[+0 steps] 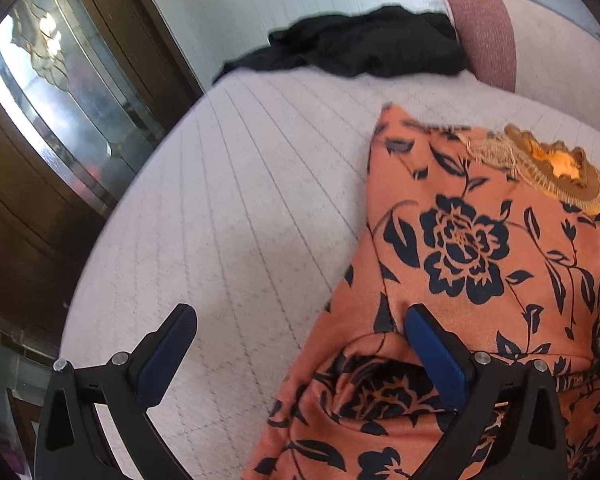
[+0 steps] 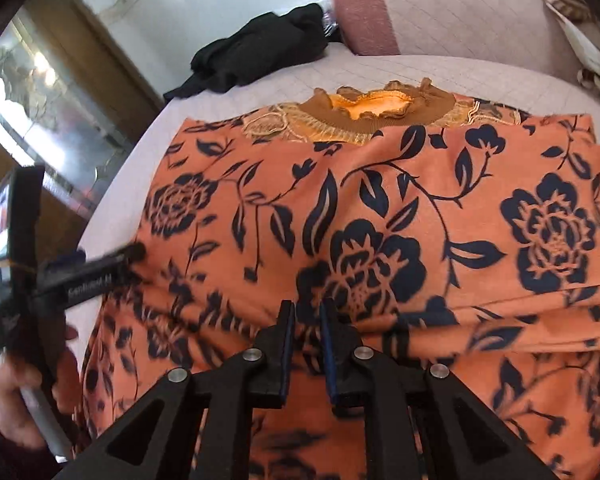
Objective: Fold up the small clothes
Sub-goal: 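Open the right gripper and smooth the folded blouse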
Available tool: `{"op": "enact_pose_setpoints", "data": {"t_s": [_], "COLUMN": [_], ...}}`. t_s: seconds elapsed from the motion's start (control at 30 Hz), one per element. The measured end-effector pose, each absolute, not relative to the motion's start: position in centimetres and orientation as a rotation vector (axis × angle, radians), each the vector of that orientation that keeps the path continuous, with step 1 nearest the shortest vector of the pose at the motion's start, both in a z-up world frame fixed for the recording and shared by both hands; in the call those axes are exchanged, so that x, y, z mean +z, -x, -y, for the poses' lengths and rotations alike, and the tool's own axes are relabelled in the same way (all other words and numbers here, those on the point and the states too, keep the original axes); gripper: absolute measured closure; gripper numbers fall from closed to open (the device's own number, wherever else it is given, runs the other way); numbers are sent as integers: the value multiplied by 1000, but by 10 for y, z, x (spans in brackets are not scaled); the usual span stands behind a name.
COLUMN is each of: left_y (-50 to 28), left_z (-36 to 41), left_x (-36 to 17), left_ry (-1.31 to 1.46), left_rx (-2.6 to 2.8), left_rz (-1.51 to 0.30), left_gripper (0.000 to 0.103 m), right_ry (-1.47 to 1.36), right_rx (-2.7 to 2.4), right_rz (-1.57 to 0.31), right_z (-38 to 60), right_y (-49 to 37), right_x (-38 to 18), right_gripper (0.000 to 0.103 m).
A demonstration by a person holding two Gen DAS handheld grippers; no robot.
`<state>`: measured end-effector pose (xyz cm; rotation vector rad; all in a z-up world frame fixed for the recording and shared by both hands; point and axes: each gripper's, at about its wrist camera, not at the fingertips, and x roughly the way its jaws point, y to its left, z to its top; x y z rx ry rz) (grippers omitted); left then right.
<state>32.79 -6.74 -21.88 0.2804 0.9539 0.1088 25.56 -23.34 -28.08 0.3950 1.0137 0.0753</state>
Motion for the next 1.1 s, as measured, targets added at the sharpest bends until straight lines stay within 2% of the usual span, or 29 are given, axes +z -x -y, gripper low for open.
{"op": "enact_pose_setpoints", "data": {"t_s": [0.07,0.17,0.37,0.47,0.57,0.67,0.87,0.93,0.97,1.1], "left_y": [-326,-326,-334,-330,-324,-320,-303,-289,-279,-225], "left_z": [67,68,77,80,81,92,99,97,96,103], "left_x": [-213,-214,-225,-222,-218,-227,-232,-232,-233,-233], "left_ry": [-281,-278,-316,-331,-313,-372,-431,-414,-404,-420], "left_rx": [106,99,71,61,43,13,19,1,-16,-90], "left_rz": [-923,-932,-977,-957,-937,-955,-924,-933,-944,-937], "left_gripper": [0,0,0,0,0,0,0,0,0,0], "right_ry": [-442,-493,-507,-534,-539,-517,-629,-655,-650,-644], "right_rx": [89,25,-79,-85,-83,-125,-130,-160,-175,-183], "right_rz": [-1032,-938,-1015,-993,-945,-980,-927,-926,-964,-967], "right_z": [244,271,291,294,298,310,346,356,358,359], "right_y": [-264,-273,-333,-332,-301,-262,-171,-138,-124,-75], "right_x": [-270,-251,-292,-285,-276,-282,-275,-274,-279,-281], "right_gripper": [87,87,87,87,87,87,87,82,76,75]}}
